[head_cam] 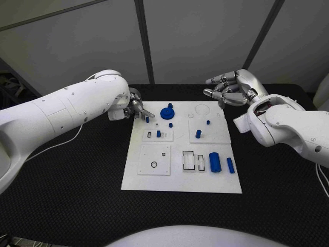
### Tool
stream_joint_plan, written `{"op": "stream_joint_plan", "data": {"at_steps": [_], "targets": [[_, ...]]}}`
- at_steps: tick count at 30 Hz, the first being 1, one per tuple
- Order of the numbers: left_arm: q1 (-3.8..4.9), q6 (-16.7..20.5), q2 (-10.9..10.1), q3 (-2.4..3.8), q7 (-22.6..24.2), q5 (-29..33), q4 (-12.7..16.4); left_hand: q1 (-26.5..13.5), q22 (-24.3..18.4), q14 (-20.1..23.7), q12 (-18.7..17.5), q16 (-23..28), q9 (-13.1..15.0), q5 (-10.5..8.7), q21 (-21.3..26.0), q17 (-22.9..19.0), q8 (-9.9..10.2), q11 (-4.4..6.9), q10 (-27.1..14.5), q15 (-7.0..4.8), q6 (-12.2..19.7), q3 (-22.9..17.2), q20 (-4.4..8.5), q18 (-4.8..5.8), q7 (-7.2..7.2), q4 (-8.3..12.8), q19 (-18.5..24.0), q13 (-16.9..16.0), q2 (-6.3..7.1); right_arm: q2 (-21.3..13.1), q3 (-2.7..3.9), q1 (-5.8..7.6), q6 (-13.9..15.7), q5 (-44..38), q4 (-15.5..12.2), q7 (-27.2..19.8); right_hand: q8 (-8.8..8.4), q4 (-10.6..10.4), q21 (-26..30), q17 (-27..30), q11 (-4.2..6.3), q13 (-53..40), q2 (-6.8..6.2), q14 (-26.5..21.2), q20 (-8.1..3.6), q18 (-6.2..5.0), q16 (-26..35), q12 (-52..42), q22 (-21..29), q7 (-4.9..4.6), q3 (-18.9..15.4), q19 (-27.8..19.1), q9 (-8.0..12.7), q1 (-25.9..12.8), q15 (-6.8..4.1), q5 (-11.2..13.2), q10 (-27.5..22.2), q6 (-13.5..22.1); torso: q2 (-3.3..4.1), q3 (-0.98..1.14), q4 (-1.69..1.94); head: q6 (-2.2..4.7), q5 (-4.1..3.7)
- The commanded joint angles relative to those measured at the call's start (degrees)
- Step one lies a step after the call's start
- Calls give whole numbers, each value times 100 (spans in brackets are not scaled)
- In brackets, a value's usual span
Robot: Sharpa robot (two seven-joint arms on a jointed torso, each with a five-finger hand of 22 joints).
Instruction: Assemble the parts on the task board
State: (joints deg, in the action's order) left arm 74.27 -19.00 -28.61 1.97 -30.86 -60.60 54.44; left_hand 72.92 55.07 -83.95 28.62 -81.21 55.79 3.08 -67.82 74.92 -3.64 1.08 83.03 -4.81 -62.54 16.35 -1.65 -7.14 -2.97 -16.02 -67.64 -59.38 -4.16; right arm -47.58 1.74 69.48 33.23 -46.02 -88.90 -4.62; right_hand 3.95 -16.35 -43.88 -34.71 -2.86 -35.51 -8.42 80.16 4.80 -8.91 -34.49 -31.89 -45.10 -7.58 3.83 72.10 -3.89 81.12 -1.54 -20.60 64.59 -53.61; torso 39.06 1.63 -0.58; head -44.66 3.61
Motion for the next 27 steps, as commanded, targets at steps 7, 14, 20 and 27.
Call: {"op": "stream_joint_plan", "data": {"at_steps": [7, 14, 20, 27], "targets": [[-6, -83, 34, -17, 96, -36, 7, 118, 19, -309, 48, -42, -39, -30, 9, 421, -5, -2, -34, 25, -72, -29, -32, -32, 2, 81, 0, -27, -55, 22, 4, 11, 32, -15, 7, -44, -20, 12, -22, -11, 10, 11, 12, 31, -9, 4, -29, -40, 8, 2, -23, 30, 3, 37, -2, -22, 28, 2, -2, 1, -1, -7, 12], [-8, -16, 25, -21, 107, -37, 2, 307, 22, -308, 40, -54, -88, -26, 18, 432, -8, 4, -40, 27, -95, -110, -35, -35, 7, 195, 10, -44, -215, 26, 4, 12, 23, -15, 12, -34, -20, 12, -22, -11, 10, 11, 12, 31, -9, 4, -29, -40, 8, 2, -23, 30, 3, 37, -2, -22, 28, 2, -1, 1, 1, -20, 12], [-10, -11, 33, -22, 122, -37, 9, 558, 33, -310, 39, -67, -90, -21, 20, 444, -29, 28, -41, 14, -145, -233, -30, -38, 39, 380, 13, -56, -374, 33, 4, 12, 14, -15, 14, -25, -22, 12, -27, -15, 10, 13, 14, 32, -10, 5, -29, -41, 2, 2, -21, 35, 3, 39, -2, -24, 29, 4, 1, 1, -1, -29, 16], [-13, 27, 36, -22, 149, -37, 18, 1166, 54, -312, 4, -84, -47, 640, 25, 459, -16, 65, -60, -25, -90, -557, 16, -43, 82, 901, 17, -47, -733, 32, 5, 12, 9, -15, 14, -18, -22, 12, -27, -16, 10, 13, 15, 32, -10, 5, -29, -41, 3, 2, -21, 35, 3, 39, -2, -25, 29, 4, 1, -1, -1, -44, 10]]}}
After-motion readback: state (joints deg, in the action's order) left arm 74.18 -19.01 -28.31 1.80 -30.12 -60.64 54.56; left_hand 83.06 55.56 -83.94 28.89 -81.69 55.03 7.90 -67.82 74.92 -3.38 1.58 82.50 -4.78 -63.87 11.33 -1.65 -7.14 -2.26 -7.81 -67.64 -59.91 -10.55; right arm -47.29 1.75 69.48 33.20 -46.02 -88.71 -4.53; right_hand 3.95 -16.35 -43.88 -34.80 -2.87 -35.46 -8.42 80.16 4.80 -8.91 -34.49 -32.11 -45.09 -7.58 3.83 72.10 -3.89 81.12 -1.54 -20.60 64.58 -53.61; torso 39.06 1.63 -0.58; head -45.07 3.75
